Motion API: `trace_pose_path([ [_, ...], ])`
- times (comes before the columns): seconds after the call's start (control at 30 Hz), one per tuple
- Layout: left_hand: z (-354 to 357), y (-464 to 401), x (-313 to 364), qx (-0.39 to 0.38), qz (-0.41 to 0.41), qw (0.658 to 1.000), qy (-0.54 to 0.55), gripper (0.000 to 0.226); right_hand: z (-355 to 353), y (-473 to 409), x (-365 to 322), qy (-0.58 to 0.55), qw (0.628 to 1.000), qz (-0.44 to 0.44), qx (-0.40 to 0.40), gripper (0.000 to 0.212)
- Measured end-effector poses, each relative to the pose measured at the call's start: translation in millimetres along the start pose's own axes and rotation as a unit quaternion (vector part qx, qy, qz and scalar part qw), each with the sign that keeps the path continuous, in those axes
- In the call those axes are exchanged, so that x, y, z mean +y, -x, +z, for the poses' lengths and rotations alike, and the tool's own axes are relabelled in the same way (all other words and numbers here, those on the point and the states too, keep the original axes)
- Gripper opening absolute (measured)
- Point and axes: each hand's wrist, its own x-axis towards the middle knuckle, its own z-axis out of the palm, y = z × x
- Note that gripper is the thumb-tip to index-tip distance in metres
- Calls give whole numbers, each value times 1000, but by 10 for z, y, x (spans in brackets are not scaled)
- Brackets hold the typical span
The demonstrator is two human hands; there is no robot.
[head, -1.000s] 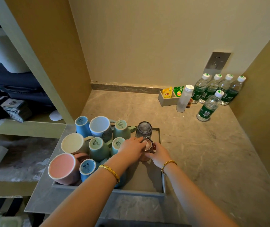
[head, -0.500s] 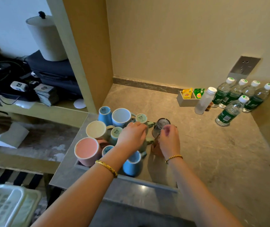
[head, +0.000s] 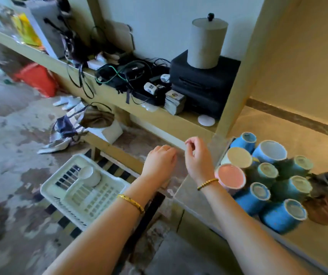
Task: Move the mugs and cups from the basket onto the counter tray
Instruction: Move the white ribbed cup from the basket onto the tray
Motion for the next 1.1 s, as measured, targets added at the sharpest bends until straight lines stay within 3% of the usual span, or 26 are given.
trace_pose_path([
  [0.23, -448, 518, -1501, -1, -120, 993, 15, 31, 1478, 190, -475, -2, 988, 4, -153, 11],
  [0.4, -491, 877, -2268, -11, -239, 970, 53, 37, 2282, 315, -524, 56, 948, 27, -311, 28],
  [0.6, -351, 1135, -2971, -94, -350, 929, 74, 54, 3122, 265, -415, 134, 886, 33, -443, 45],
  [0.73, -109, 1174, -3420, -237, -373, 897, 12, 57, 3643, 154, -245, 182, 835, 24, -518, 55],
  [0.8, 40, 1151, -3624, -263, -394, 880, 20, 58, 3894, 84, -124, 206, 812, 12, -546, 59],
  [1.1, 768, 843, -4337, -203, -489, 836, 145, 81, 4961, -141, 377, 252, 730, -97, -628, 73],
])
